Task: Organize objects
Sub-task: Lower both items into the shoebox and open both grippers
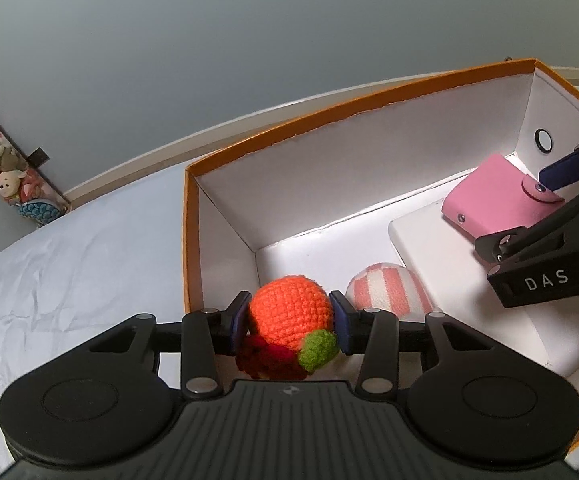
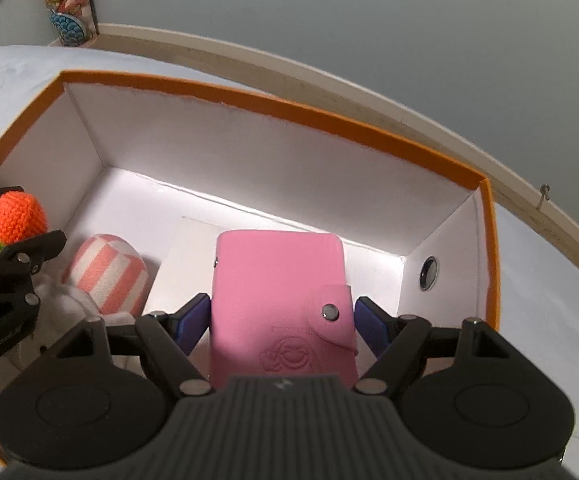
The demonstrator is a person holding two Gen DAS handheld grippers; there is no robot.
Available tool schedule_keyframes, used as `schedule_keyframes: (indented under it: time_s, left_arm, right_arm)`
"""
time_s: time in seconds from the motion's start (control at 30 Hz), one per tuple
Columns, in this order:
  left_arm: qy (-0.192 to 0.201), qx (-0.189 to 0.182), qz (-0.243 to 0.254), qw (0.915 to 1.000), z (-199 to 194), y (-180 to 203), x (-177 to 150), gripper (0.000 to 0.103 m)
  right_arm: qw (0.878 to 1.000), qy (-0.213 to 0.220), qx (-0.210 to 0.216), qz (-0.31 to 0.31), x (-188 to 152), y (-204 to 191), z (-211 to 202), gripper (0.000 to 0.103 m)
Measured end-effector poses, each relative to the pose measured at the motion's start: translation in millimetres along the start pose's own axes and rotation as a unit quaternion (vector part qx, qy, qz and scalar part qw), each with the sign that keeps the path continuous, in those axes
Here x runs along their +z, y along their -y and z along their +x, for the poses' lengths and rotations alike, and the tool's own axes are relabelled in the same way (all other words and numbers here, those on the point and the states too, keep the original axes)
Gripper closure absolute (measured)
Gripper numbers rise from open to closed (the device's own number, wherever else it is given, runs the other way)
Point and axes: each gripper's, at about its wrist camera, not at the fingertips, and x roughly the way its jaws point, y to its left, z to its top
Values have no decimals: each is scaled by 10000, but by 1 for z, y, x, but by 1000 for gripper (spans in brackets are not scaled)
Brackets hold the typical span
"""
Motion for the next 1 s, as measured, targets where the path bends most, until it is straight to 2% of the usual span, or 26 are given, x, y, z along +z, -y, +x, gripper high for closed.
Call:
schedule_keyframes:
  time_s: [0.4,0.8,1.0]
  left_arm:
    - [-126,141,205,9996,10,4,6,51]
    - [-88,229,249,9994,15,-1,7,50]
    - [-83,209,255,9994,15,-1,6,47]
  right_arm:
    - [9995,-293,-13,118,7,0,15,24]
    - [9996,-287,-37,58,4,-2,14,24]
    - [9996,-269,-57,-28,4,-4,14,17]
